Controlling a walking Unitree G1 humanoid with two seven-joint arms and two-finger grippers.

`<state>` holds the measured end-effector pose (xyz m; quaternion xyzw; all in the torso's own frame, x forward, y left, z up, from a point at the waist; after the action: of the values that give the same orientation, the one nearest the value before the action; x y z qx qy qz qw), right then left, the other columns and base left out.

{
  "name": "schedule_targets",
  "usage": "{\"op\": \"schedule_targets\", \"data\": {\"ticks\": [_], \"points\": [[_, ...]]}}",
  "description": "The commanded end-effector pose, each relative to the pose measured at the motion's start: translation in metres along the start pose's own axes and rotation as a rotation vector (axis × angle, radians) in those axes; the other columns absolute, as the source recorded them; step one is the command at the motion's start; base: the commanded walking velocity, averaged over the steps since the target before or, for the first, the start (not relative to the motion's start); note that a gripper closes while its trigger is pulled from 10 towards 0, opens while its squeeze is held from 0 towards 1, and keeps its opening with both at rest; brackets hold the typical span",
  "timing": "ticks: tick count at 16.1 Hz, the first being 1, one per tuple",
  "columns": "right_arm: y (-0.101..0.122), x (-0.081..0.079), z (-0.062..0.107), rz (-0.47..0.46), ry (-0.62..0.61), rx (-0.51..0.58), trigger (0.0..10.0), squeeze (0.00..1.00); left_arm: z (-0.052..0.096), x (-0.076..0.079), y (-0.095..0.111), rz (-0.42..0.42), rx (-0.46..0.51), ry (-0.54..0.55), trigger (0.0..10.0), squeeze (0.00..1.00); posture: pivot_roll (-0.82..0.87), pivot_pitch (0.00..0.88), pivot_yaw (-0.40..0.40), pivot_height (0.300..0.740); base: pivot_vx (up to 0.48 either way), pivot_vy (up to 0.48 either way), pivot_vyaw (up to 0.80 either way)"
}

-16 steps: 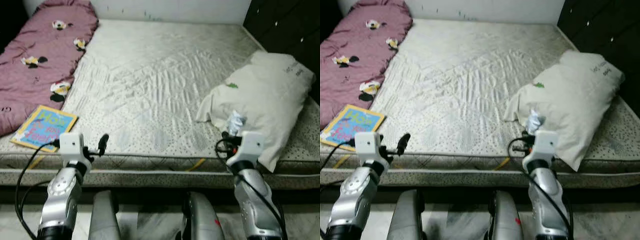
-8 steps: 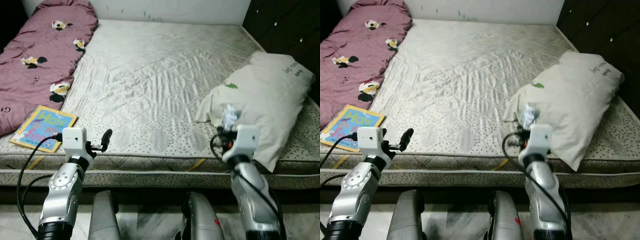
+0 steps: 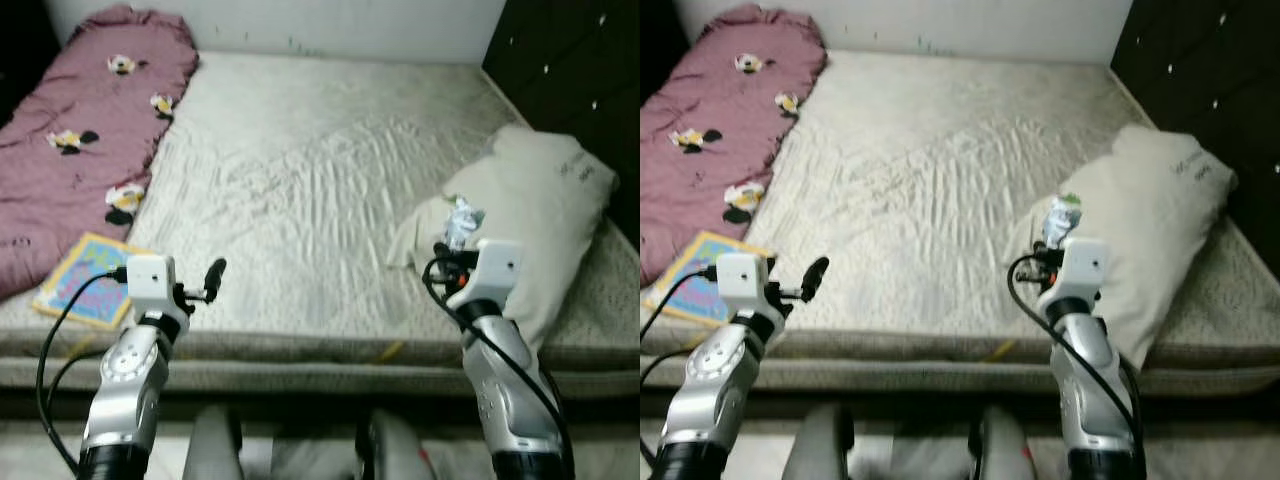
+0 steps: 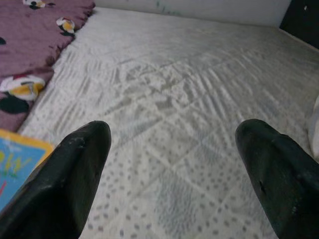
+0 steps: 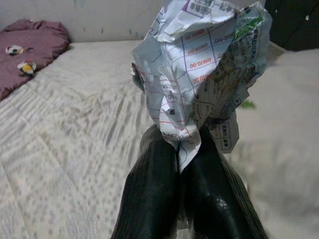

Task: Clean up the room

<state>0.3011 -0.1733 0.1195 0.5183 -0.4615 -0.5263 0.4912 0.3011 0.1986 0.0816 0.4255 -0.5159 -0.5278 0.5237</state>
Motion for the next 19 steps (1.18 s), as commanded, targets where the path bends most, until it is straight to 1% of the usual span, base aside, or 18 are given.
{"op": "schedule_targets", "data": {"ticks": [1, 4, 6, 9, 13, 14, 15, 16, 18, 19], "points": [[0.009, 0.002, -0.003, -0.004, -0.004, 0.026, 10.0, 0.0, -0.005, 0.001, 0.009, -0.015, 0.03, 0.003, 10.0, 0.0, -0.03, 0.0, -0.064, 0.708, 0.0, 0.0, 0.0], [0.011, 0.003, -0.005, -0.008, -0.011, 0.027, 10.0, 0.0, -0.006, 0.001, 0.01, -0.023, 0.032, 0.003, 10.0, 0.0, -0.04, 0.0, -0.062, 0.74, 0.0, 0.0, 0.0], [0.012, 0.004, -0.006, -0.008, -0.015, 0.029, 10.0, 0.0, -0.006, 0.003, 0.007, -0.025, 0.022, -0.003, 10.0, 0.0, -0.04, 0.0, -0.06, 0.74, 0.0, 0.0, 0.0], [0.014, 0.009, -0.008, 0.005, -0.035, 0.034, 10.0, 0.0, -0.01, 0.011, 0.007, -0.021, 0.02, -0.023, 10.0, 0.0, -0.04, 0.0, -0.06, 0.74, 0.0, 0.0, 0.0], [0.011, 0.008, -0.008, 0.007, -0.032, 0.028, 10.0, 0.0, -0.012, 0.012, 0.008, -0.021, 0.022, -0.03, 10.0, 0.0, -0.04, 0.0, -0.06, 0.74, 0.0, 0.0, 0.0], [0.006, 0.011, -0.006, 0.012, -0.061, 0.006, 10.0, 0.0, -0.013, 0.012, 0.008, -0.011, 0.019, -0.03, 10.0, 0.0, -0.04, 0.0, -0.061, 0.74, 0.0, 0.0, 0.0], [0.001, 0.012, -0.006, -0.005, -0.076, -0.023, 10.0, 0.0, -0.013, 0.012, 0.008, -0.008, 0.018, -0.031, 10.0, 0.0, -0.04, 0.0, -0.062, 0.74, 0.0, 0.0, 0.0], [-0.009, 0.017, -0.005, -0.039, -0.112, -0.082, 10.0, 0.0, -0.013, 0.012, 0.007, -0.003, 0.015, -0.039, 10.0, 0.0, -0.04, 0.0, -0.064, 0.74, 0.0, 0.48, 0.0], [-0.013, 0.02, -0.002, -0.024, -0.113, -0.094, 10.0, 0.0, -0.012, 0.012, 0.006, 0.001, 0.01, -0.034, 10.0, 0.0, -0.04, 0.0, -0.065, 0.74, 0.0, 0.48, 0.0], [-0.014, 0.02, -0.002, 0.002, -0.12, -0.103, 10.0, 0.0, -0.012, 0.012, 0.005, 0.003, 0.01, -0.033, 10.0, 0.0, -0.04, 0.0, -0.064, 0.74, 0.0, 0.48, 0.0]]}}
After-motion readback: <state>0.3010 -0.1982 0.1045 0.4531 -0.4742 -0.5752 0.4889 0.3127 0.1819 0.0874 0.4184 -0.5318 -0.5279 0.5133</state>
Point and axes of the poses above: a point about 5 cm out from each wrist's last joint towards the gripper, its own z axis pointing back from the gripper into the wrist, its own y axis along the axis of the wrist's last joint, x = y × z, the point moved 2 cm from there along -z, pointing out of the wrist towards the gripper, and after that the axes turned 1 degree about z, right-handed, at the moved point
